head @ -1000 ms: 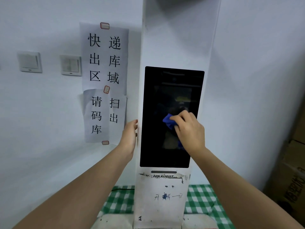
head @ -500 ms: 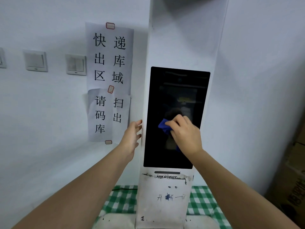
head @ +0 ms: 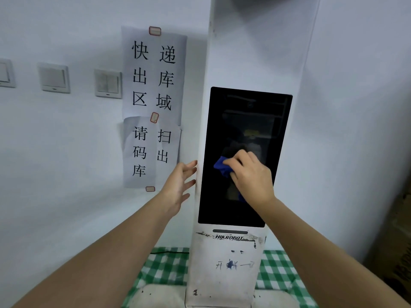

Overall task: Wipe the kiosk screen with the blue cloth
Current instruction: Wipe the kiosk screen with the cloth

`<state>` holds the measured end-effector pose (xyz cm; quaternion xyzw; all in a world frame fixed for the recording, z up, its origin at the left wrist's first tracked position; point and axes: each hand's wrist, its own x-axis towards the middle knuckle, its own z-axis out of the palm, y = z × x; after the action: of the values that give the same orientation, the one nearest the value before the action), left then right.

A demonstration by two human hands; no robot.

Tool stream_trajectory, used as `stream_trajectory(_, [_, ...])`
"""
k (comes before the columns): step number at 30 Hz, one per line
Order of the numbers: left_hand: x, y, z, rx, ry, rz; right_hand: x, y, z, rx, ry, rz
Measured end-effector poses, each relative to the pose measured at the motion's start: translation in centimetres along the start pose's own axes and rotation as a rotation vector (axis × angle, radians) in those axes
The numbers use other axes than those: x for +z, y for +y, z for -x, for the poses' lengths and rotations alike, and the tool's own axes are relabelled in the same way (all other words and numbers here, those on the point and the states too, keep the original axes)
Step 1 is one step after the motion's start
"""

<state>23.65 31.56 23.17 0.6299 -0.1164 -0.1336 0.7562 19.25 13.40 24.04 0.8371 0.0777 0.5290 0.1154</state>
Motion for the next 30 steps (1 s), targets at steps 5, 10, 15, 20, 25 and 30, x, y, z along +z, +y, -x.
stream_trajectory(5, [-0.1,-0.3,-0.1,-0.007,0.005,0.026,0.9,-3.1,-1.0,0.083,0.040,-0.061])
stream_trajectory(10, [-0.2,-0.4,-0.1,-0.008,0.006,0.032,1.9,-2.9,1.1,-0.136,-0.093,-0.008])
stream_trajectory(15, [-0.2,-0.5,-0.1,-0.035,0.003,0.025,0.5,-1.8,-0.1,0.008,-0.004,-0.025])
stream_trajectory(20, [0.0,-0.5,0.1,-0.039,0.003,0.051,1.3,-4.2,-1.5,0.113,0.041,-0.071])
stream_trajectory(25, [-0.4,-0.7,-0.1,-0.019,0.015,0.063,2.3,-4.9,0.8,-0.181,-0.122,-0.019])
stream_trajectory(30, [-0.5,-0.6,0.2,-0.049,-0.001,0.031,1.2,-2.9,-0.4,-0.022,-0.035,-0.032])
